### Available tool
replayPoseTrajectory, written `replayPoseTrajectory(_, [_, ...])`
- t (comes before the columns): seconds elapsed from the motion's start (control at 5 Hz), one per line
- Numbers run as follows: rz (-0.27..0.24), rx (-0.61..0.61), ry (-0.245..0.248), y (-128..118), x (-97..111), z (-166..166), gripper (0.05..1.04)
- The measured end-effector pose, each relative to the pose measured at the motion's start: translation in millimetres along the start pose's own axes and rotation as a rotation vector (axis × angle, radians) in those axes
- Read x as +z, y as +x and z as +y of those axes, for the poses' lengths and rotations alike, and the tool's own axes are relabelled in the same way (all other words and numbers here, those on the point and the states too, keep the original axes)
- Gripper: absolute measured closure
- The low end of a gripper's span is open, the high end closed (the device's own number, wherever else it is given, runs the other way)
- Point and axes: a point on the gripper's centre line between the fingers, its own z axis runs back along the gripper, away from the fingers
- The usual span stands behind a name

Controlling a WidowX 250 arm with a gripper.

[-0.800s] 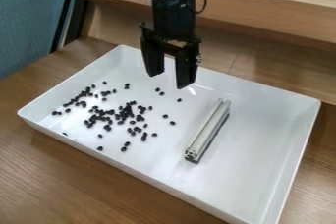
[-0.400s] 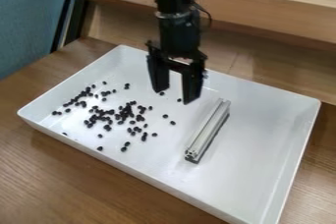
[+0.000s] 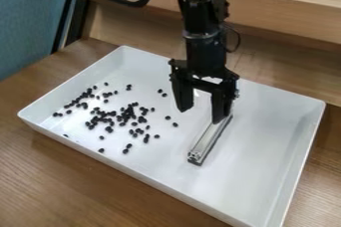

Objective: Sweep into pile

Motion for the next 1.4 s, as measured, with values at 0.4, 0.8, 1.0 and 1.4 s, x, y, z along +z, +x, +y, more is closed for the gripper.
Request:
replayPoseTrajectory(0.4, [0.094, 0.120, 0.069, 2, -38, 8, 0.085])
replayPoseTrajectory(0.8, [0.116, 0.143, 0.107, 11, -51, 15, 0.131])
replayPoseTrajectory(1.0, [0.085, 0.118, 0.101, 17, -53, 6, 0.413])
replayPoseTrajectory(1.4, [0.061, 0.070, 0.068, 15, -60, 0, 0.687])
